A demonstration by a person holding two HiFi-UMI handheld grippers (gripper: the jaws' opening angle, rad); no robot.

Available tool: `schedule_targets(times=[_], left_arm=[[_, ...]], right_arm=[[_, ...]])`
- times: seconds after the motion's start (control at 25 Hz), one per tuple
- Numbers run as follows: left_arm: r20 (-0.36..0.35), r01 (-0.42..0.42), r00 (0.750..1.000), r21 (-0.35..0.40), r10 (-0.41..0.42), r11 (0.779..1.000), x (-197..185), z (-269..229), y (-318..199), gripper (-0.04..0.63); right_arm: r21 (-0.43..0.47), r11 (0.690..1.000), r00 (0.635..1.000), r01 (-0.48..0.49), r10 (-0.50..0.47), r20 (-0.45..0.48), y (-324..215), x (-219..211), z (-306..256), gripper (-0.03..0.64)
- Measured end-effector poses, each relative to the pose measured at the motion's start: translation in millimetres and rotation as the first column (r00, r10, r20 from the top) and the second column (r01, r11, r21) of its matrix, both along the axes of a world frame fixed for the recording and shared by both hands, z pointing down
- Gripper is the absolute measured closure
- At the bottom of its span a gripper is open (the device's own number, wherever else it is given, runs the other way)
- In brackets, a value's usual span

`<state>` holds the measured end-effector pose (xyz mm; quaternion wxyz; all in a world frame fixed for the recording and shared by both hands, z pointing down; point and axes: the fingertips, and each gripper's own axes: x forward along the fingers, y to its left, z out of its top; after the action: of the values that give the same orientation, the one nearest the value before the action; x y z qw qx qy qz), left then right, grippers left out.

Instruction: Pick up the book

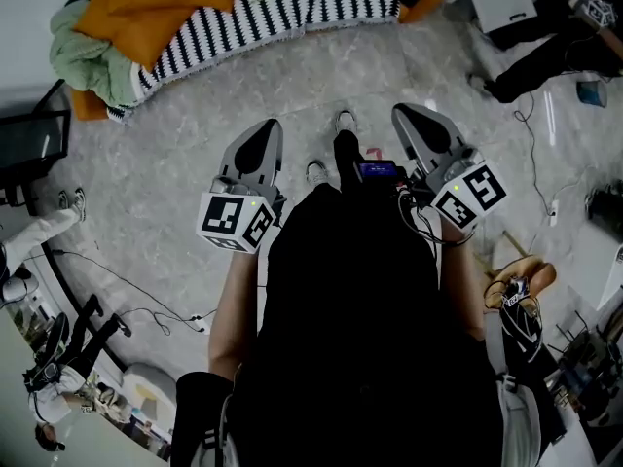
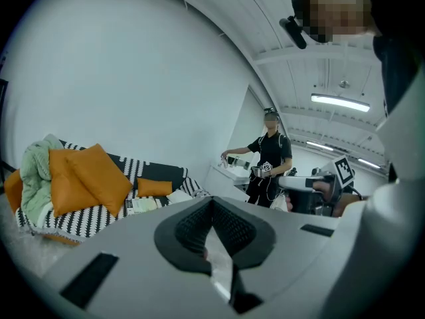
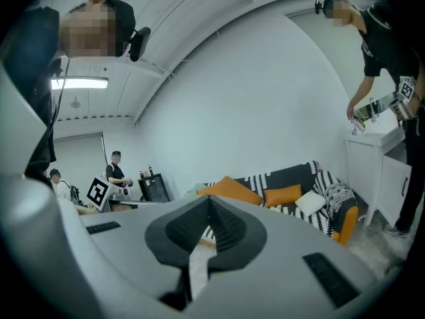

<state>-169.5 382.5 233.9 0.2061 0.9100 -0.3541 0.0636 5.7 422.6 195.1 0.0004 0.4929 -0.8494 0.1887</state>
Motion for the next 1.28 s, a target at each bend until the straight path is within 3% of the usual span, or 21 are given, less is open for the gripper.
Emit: schedule_targets(times=[0.4,0.84,1.28], left_arm=[[0.015,0.044,0.999,0.020,-0.044,0.999,46.9,-18.1,-67.9,0.581],[0.033,0.140,0.990,0.025,-0.141,0.990,96.8,-20.4,-118.2,0.581],[0.065,0.182,0.981,0.001,-0.181,0.983,103.4,-16.2,-134.7,0.581]], right_arm=[[0.019,0.999,0.999,0.028,-0.029,0.041,-73.1,50.1,-7.5,0.600],[0.004,0.992,0.988,0.125,-0.125,0.089,-136.1,99.2,4.3,0.600],[-0.024,0.985,0.979,0.172,-0.169,0.117,-160.4,108.5,14.6,0.601]])
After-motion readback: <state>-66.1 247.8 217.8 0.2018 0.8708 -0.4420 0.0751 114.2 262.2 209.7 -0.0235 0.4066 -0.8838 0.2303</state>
